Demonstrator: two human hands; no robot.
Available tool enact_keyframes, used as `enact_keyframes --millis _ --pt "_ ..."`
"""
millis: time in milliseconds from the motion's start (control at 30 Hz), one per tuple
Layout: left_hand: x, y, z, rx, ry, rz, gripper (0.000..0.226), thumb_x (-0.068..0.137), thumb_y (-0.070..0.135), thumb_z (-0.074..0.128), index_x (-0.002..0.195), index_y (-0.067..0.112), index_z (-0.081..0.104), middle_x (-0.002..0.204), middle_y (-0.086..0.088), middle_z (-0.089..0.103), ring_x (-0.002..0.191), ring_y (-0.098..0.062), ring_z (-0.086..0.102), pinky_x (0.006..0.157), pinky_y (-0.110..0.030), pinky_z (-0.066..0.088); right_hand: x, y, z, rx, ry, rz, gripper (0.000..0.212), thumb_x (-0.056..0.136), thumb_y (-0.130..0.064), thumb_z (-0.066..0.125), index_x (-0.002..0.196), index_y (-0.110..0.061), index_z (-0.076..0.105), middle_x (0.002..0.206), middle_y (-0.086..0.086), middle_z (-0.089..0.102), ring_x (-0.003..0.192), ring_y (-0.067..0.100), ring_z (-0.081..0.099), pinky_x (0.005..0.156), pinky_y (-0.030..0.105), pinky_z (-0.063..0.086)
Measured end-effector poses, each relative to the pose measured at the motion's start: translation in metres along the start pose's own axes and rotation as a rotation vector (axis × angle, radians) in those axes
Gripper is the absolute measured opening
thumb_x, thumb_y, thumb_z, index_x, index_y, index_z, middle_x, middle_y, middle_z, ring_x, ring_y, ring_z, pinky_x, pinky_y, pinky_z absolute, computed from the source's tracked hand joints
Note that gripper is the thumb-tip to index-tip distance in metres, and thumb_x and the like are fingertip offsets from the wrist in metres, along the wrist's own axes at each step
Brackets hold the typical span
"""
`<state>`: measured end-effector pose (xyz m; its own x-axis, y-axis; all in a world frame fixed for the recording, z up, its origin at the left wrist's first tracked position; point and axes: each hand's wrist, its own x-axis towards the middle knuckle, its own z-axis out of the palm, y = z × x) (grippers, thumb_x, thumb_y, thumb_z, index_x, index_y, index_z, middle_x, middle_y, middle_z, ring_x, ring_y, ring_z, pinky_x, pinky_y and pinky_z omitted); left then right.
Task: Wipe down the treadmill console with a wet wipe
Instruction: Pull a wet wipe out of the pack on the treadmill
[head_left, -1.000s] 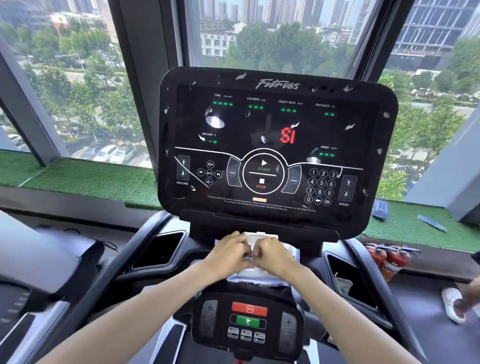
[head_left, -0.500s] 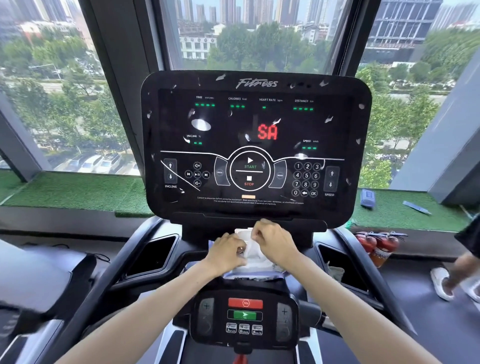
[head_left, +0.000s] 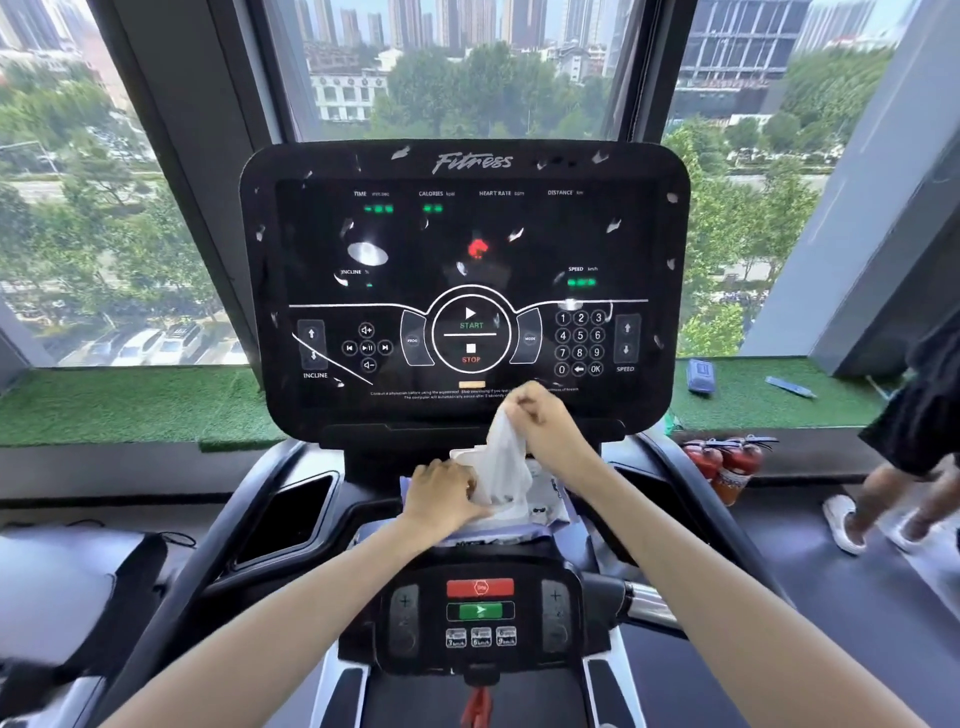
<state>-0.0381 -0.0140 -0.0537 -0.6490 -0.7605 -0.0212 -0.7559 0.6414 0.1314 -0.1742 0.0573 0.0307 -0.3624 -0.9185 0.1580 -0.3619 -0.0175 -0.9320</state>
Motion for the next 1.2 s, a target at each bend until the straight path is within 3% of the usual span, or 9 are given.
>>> enact_keyframes --millis 200,400,500,667,800,833,933,1000,1200 --pt "0.002 -0.006 -0.008 -0.2 -0.068 0.059 0.019 0.083 0.029 0.059 0.089 0.013 0.064 0.104 -0.005 0.058 0.095 -0.025 0.057 0.075 -0.029 0.039 0.005 -0.01 -0.019 0.005 0.111 0.038 0.015 0.096 -0.02 0.043 0.081 -0.023 0.048 0.07 -0.003 0.046 0.059 0.009 0.037 0.053 0.024 0.034" --pt "-0.004 -0.007 -0.019 -0.663 -0.066 0.147 0.021 0.079 -0.004 0.066 0.097 0.004 0.067 0.095 -0.002 0.049 0.079 -0.007 0.057 0.071 -0.01 0.045 -0.005 0.009 -0.029 -0.117 0.108 0.186 0.011 0.095 -0.018 0.044 0.088 -0.017 0.052 0.073 -0.007 0.048 0.059 0.006 0.039 0.052 0.019 0.033" --pt "0.004 -0.003 -0.013 -0.477 -0.105 0.309 0.022 0.082 -0.007 0.053 0.093 0.008 0.064 0.096 0.001 0.057 0.09 -0.009 0.054 0.081 -0.021 0.044 -0.012 0.016 -0.032 -0.152 0.117 0.248 0.01 0.096 -0.017 0.044 0.093 -0.013 0.053 0.073 -0.011 0.047 0.06 0.002 0.039 0.047 0.01 0.032" --pt "0.006 0.001 -0.006 -0.195 -0.151 0.517 0.029 0.083 -0.001 0.048 0.099 0.019 0.062 0.102 0.006 0.059 0.096 -0.014 0.052 0.085 -0.038 0.046 -0.013 0.02 -0.032 -0.123 0.105 0.299 0.01 0.096 -0.02 0.044 0.092 -0.016 0.052 0.069 -0.01 0.044 0.056 0.004 0.036 0.047 0.016 0.028" --pt "0.0 -0.013 -0.015 -0.067 0.362 0.585 0.049 0.073 0.002 0.067 0.12 0.013 0.058 0.12 -0.008 0.054 0.103 -0.022 0.052 0.086 -0.032 0.049 -0.009 0.018 -0.032 -0.09 0.118 0.293 0.01 0.095 -0.018 0.046 0.093 -0.014 0.054 0.069 -0.008 0.048 0.055 0.005 0.038 0.041 0.009 0.03" --pt "0.002 -0.018 -0.017 -0.061 0.377 0.568 0.05 0.073 0.008 0.07 0.121 0.011 0.056 0.117 -0.009 0.053 0.1 -0.023 0.051 0.088 -0.032 0.046 -0.008 0.017 -0.033 -0.083 0.12 0.29 0.01 0.095 -0.018 0.046 0.094 -0.013 0.055 0.07 -0.007 0.048 0.056 0.006 0.039 0.04 0.008 0.03" --pt "0.002 -0.023 -0.018 -0.073 0.088 0.594 0.037 0.09 0.034 0.056 0.122 0.016 0.057 0.114 0.002 0.052 0.105 -0.015 0.046 0.093 -0.032 0.041 -0.004 0.013 -0.033 -0.081 0.126 0.28 0.01 0.095 -0.017 0.046 0.094 -0.012 0.055 0.073 -0.007 0.05 0.059 0.005 0.041 0.041 0.006 0.031" --pt "0.002 -0.021 -0.013 0.0 -0.055 0.616 0.034 0.096 0.036 0.044 0.121 0.018 0.06 0.117 0.006 0.052 0.111 -0.01 0.043 0.094 -0.032 0.04 -0.001 0.01 -0.034 -0.095 0.127 0.263 0.011 0.095 -0.016 0.046 0.094 -0.011 0.056 0.079 -0.005 0.051 0.063 0.005 0.043 0.044 0.004 0.032" --pt "0.003 -0.017 -0.013 0.22 -0.194 0.687 0.025 0.098 0.029 0.043 0.111 0.013 0.057 0.115 0.003 0.047 0.11 -0.015 0.043 0.067 -0.026 0.029 0.002 0.003 -0.032 -0.063 0.089 0.269 0.011 0.096 -0.018 0.046 0.096 -0.013 0.055 0.085 -0.001 0.053 0.075 0.01 0.046 0.054 0.012 0.037"
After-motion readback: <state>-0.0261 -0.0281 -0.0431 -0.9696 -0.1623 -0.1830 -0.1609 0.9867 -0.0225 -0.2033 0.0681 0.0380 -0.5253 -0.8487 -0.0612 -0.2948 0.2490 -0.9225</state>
